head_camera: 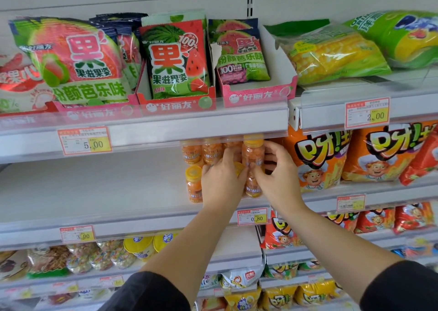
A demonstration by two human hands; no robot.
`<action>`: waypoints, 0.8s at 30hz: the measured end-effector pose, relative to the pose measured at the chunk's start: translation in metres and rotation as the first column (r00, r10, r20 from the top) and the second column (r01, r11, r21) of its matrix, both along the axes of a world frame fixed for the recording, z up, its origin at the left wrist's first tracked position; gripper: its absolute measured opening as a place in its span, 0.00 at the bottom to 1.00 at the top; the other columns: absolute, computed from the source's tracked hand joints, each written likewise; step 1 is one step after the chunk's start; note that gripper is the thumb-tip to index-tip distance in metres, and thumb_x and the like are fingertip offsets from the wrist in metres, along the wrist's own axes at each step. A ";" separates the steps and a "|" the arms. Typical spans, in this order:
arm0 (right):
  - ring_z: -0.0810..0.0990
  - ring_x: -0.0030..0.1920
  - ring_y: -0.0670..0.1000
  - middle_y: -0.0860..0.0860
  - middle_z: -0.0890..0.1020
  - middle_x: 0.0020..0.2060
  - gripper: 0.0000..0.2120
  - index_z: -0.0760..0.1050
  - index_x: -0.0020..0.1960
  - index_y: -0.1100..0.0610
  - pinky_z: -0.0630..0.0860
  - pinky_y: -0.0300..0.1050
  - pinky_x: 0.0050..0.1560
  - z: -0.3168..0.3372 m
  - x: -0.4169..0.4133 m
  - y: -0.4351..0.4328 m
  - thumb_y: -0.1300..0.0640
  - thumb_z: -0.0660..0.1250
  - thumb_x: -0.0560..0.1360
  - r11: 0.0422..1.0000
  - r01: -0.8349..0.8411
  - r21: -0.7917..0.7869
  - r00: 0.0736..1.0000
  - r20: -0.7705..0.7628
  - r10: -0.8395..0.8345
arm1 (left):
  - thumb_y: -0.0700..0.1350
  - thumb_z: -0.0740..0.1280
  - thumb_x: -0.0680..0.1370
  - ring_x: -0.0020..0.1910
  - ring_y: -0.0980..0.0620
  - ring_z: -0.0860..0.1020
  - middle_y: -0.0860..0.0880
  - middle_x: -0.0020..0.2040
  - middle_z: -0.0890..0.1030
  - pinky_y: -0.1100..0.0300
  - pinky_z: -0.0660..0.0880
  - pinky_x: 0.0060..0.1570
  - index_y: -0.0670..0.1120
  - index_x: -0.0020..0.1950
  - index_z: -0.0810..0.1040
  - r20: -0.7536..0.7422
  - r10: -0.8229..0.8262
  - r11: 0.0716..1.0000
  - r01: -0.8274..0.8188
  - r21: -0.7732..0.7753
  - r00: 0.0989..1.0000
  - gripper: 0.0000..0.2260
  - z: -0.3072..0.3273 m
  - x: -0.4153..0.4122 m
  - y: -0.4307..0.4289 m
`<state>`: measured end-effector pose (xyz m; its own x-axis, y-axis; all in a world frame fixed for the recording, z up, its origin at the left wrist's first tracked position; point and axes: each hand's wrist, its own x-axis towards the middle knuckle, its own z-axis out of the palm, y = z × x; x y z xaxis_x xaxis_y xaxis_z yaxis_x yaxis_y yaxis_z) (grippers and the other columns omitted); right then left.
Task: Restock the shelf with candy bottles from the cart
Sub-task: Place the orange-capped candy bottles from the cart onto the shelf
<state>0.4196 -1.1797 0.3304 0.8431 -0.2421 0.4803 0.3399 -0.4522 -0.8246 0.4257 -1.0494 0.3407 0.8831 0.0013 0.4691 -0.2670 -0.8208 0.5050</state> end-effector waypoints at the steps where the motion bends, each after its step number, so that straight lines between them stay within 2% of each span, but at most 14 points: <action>1: 0.78 0.56 0.42 0.43 0.79 0.56 0.23 0.73 0.64 0.46 0.78 0.46 0.59 -0.001 0.000 0.000 0.59 0.74 0.73 1.000 -0.005 0.004 1.000 -0.002 0.005 | 0.57 0.65 0.79 0.53 0.48 0.81 0.51 0.50 0.84 0.53 0.67 0.55 0.49 0.62 0.72 0.001 -0.001 1.000 0.001 0.005 1.000 0.17 0.000 0.000 0.000; 5: 0.78 0.57 0.43 0.44 0.79 0.56 0.23 0.73 0.65 0.48 0.78 0.47 0.58 -0.004 0.000 -0.001 0.59 0.74 0.72 1.000 -0.010 0.014 1.000 0.009 0.010 | 0.57 0.65 0.79 0.51 0.47 0.81 0.51 0.48 0.84 0.53 0.68 0.55 0.49 0.62 0.72 0.020 -0.010 1.000 0.010 0.013 1.000 0.17 -0.002 -0.001 -0.001; 13: 0.78 0.57 0.41 0.43 0.80 0.57 0.24 0.72 0.67 0.50 0.78 0.42 0.59 -0.007 -0.002 -0.004 0.59 0.74 0.73 0.998 -0.037 0.059 0.999 -0.016 0.038 | 0.54 0.68 0.76 0.51 0.47 0.81 0.53 0.49 0.84 0.52 0.68 0.53 0.50 0.63 0.72 0.051 -0.024 1.000 0.023 0.009 0.998 0.18 -0.010 0.001 -0.005; 18: 0.78 0.59 0.43 0.42 0.80 0.57 0.23 0.72 0.66 0.49 0.78 0.48 0.60 -0.009 -0.001 -0.007 0.60 0.73 0.74 0.995 -0.029 0.093 0.999 -0.043 0.033 | 0.53 0.68 0.76 0.49 0.46 0.81 0.52 0.46 0.84 0.52 0.70 0.53 0.50 0.63 0.73 0.073 -0.036 0.999 0.035 0.015 0.997 0.18 -0.010 0.003 -0.010; 24: 0.77 0.59 0.41 0.42 0.79 0.58 0.24 0.71 0.67 0.48 0.78 0.48 0.61 -0.008 0.000 -0.008 0.59 0.73 0.74 0.996 -0.030 0.090 0.997 -0.061 0.035 | 0.55 0.67 0.76 0.51 0.49 0.81 0.53 0.48 0.83 0.51 0.70 0.55 0.54 0.65 0.71 0.069 -0.049 0.999 0.049 0.008 0.996 0.19 -0.010 0.004 -0.009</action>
